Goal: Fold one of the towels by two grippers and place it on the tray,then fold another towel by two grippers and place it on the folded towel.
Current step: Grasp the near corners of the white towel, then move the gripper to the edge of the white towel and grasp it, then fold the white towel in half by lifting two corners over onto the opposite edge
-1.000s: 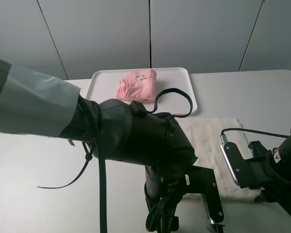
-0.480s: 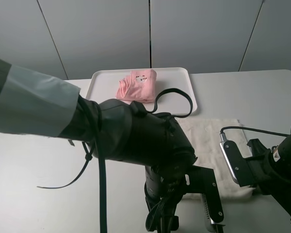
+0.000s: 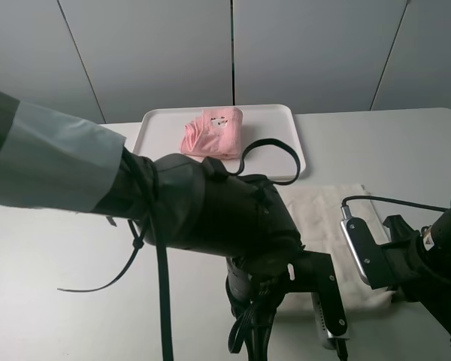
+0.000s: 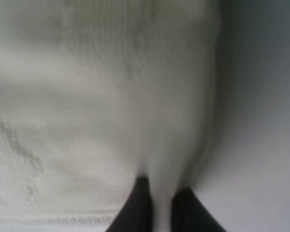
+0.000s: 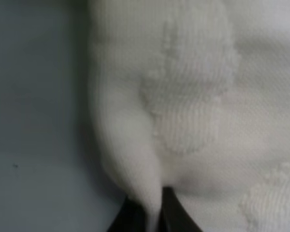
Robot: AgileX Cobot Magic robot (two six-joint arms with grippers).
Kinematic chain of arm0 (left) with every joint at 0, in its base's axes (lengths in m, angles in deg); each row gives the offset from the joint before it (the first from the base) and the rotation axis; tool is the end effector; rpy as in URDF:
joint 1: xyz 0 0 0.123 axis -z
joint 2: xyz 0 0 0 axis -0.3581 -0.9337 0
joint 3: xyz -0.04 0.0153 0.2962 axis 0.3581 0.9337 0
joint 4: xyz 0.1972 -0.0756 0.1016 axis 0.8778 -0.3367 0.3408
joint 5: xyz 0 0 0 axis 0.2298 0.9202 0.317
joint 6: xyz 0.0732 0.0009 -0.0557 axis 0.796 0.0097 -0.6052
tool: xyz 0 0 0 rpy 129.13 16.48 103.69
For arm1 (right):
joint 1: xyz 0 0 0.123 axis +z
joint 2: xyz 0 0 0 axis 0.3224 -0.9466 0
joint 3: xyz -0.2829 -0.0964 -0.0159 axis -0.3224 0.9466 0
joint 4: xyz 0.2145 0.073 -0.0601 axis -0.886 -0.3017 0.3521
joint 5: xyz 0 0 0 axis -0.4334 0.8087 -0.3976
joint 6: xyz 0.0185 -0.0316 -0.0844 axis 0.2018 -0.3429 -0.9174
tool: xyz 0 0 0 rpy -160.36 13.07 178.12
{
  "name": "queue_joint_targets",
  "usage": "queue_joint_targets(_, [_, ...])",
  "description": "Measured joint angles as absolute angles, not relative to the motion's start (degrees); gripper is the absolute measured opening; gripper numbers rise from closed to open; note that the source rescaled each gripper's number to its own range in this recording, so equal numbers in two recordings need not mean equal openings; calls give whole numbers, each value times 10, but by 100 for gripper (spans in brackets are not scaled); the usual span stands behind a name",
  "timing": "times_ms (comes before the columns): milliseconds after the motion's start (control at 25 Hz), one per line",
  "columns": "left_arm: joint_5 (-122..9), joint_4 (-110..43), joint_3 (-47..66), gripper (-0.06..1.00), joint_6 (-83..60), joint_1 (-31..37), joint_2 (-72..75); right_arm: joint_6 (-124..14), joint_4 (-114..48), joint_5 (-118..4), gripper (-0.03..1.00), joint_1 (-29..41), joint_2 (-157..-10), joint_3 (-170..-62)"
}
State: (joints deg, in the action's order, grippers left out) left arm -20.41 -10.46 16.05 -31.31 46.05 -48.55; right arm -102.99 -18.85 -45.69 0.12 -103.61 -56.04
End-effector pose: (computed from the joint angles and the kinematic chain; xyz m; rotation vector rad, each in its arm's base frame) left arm 0.1589 -0.3504 0.1129 2.0965 2.1642 0.0897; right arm 0.1573 0.0500 0.1175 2.3188 -2.1156 0.0681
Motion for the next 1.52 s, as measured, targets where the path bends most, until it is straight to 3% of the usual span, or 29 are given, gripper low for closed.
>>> queue_joint_targets(120, [-204,-93,160,0,-328,460,-486,-1007,-189,-460,0,1,-1036,-560])
queue_joint_targets(560, [-206,-76,160,0,-346,460,-480,-991,-243,-464,0,1,-1004,-553])
queue_joint_targets(1160, [-166,-89,160,0,-398,460,-407,-991,-343,-321,0,1,-807,-547])
queue_joint_targets(1520, [-161,-47,160,0,-478,460,-383,-894,-379,-324,0,1,-712,-546])
